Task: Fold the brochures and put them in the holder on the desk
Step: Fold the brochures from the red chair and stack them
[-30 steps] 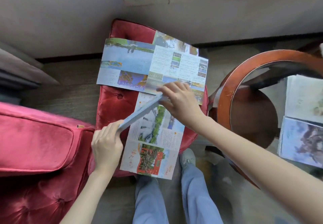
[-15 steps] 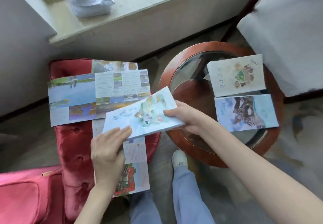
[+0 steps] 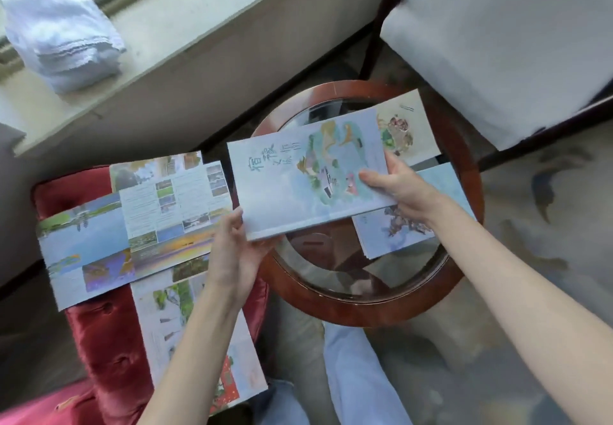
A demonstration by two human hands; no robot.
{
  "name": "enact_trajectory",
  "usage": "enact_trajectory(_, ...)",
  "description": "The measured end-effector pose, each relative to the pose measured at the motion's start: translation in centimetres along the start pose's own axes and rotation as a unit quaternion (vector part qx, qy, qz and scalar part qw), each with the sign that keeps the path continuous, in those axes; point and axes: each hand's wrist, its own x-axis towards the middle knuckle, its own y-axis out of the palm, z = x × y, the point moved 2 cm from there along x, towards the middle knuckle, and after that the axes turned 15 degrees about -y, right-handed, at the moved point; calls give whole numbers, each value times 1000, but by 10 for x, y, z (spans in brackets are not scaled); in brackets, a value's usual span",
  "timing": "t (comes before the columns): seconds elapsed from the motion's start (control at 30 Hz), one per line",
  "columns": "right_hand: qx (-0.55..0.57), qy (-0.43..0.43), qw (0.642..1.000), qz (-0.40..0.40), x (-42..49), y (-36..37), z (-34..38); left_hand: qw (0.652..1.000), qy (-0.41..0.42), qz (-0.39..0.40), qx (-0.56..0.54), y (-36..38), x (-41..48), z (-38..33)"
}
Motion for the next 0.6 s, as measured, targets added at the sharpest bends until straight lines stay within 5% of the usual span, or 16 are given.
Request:
enact_trajectory(0.13, -191, 17, 981, 1, 19, -57, 7, 972, 35, -113, 203, 43, 38, 3)
enact_trajectory(0.27, -390, -15, 916, -92, 45, -105, 13, 923, 51, -165, 343, 83, 83, 8)
enact_trajectory(0.43, -469, -9, 870, -152, 72, -143, 1, 840, 95, -244, 476, 127, 133, 15)
enact_trajectory(0.6, -520, 11, 837, -166, 81, -152, -16, 799, 108, -283, 519, 132, 154, 24)
